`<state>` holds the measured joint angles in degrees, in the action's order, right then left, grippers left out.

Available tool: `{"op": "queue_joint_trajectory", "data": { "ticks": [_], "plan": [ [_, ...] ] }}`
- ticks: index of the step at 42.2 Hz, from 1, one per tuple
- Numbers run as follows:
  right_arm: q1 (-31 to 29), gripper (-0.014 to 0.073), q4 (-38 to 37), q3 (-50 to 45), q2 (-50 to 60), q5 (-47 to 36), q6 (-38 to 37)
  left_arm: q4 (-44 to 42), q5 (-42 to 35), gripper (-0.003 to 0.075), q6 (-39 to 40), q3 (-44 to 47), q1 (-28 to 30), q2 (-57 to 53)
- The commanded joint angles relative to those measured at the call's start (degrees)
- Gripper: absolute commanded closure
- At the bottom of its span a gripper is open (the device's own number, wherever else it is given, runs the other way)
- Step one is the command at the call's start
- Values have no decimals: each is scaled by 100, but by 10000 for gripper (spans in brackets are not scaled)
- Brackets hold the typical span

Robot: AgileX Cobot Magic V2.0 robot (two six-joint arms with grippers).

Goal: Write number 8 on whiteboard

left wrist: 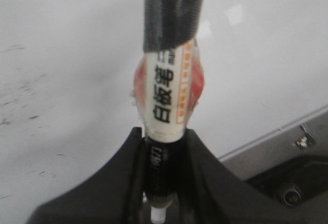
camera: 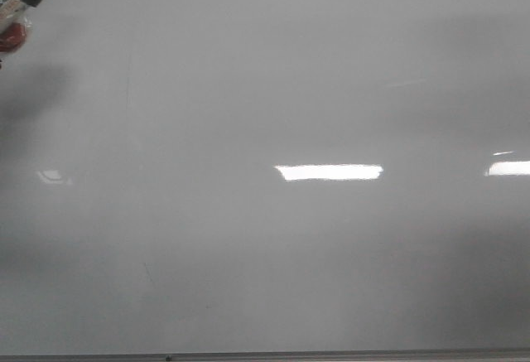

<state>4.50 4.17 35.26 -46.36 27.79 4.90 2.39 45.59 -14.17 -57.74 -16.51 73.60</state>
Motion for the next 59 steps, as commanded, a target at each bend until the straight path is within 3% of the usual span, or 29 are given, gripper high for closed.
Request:
{"op": "queue_joint_trajectory", "data": {
  "ticks": [1,5,10,27,40,53,59],
  "plan": [
    [-2,55,40,159,8,-423,61,952,244,741,-1217,-249,-169,-188],
    [-2,55,40,159,8,-423,61,1697,677,741,-2348,-249,-343,-188],
    [-2,55,40,159,8,-423,61,2172,864,741,-2813,-258,-732,-188],
    [-2,55,40,159,-7,-420,61,2172,721,741,-2847,-271,-1998,-188],
    [11,55,403,255,-48,-243,65,2172,664,741,-3072,-271,-2045,-188],
    [799,55,584,1297,-738,1244,1296,2173,732,741,-3324,-561,-2150,165],
    [1312,55,849,1777,-1225,1739,2304,2162,894,741,-3542,-867,-2400,423]
  ]
}}
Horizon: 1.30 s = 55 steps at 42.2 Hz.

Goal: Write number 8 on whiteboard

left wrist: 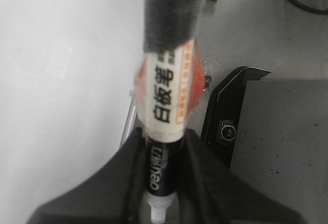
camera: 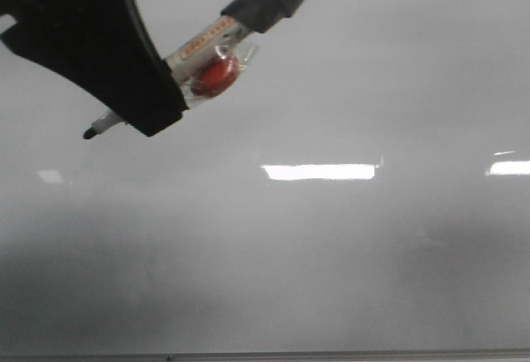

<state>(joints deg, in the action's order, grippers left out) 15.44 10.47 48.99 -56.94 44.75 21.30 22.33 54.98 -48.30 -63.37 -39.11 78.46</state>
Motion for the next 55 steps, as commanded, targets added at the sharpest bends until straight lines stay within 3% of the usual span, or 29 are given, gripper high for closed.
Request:
{"op": "queue_joint_trajectory", "data": {
  "ticks": [1,10,15,29,36,42,45,51,55],
  "plan": [
    [320,55,256,488,-234,152,843,168,-44,741,-189,-324,-183,-37],
    [1065,55,1300,1033,-877,871,2851,116,-55,741,-463,-388,-371,64],
    [1343,55,1943,1349,-1184,1174,3512,48,-55,741,-463,-388,-380,64],
    [1844,62,2320,1869,-1873,1096,3659,48,-77,741,-463,-388,-380,64],
    [1844,314,2363,1869,-1873,1089,3659,48,-77,741,-463,-388,-380,64],
    [1844,480,2390,1869,-1873,1085,3659,48,-77,735,-463,-388,-380,64],
    [1844,544,2390,1869,-1873,1090,3659,48,-77,650,-463,-388,-380,64],
    [1844,655,2390,1869,-1873,1112,3659,48,-92,389,-431,-388,-380,53],
    [1824,661,2323,1869,-1837,1125,3654,-6,-88,310,-273,-388,-342,-28]
  ]
}}
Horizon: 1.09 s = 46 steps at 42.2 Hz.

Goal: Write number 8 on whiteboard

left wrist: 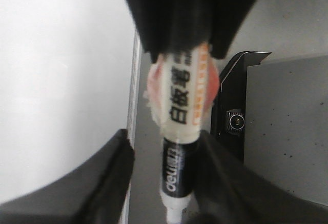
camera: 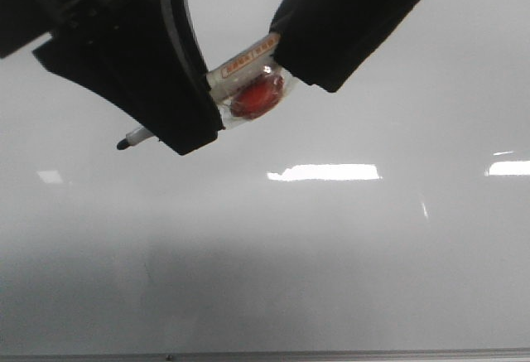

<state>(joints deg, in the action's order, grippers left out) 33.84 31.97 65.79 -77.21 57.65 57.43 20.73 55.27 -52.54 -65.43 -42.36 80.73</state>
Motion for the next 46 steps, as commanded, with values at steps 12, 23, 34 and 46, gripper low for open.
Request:
{"op": "queue_joint_trajectory", "data": {
  "ticks": [12,23,34,46],
  "plan": [
    [-896,661,-1495,116,1132,-291,-2149,78,-155,312,903,62,1177,-1310],
    [-1337,661,-1148,-1076,1706,-2492,-3545,192,-451,312,1327,472,2004,-1898],
    [-1337,661,-1066,-1069,1159,-3424,-3527,282,-528,312,1327,472,2015,-1898],
    [-1357,661,-1066,-718,525,-3888,-3527,347,-528,312,1327,472,2015,-1898]
  ]
}}
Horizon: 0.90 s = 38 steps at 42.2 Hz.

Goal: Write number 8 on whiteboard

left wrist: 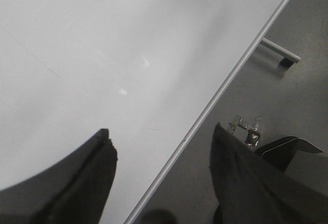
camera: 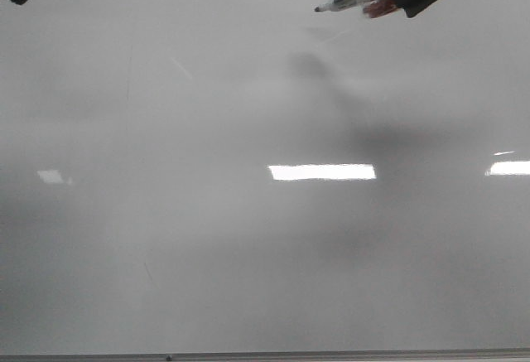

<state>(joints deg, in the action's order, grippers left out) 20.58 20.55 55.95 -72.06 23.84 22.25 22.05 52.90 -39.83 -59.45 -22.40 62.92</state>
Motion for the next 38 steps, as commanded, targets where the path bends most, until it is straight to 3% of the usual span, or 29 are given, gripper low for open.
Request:
{"op": "queue_joint_trajectory", "data": {
  "ticks": [1,11,20,28,38],
  "plan": [
    [-31,661,77,299,-18,-513,-10,216,-292,312,56,-126,19,-118],
    [-13,661,77,690,-531,-502,-2,272,-292,312,56,-126,19,-118],
    [136,661,-45,1032,-1022,80,77,374,-292,312,56,-126,19,-118],
    [-249,652,-108,623,-659,306,-61,374,-255,312,56,-126,19,-118],
    [-109,652,-108,-257,-568,-23,-61,374,-244,312,56,-126,19,-118]
  ]
}}
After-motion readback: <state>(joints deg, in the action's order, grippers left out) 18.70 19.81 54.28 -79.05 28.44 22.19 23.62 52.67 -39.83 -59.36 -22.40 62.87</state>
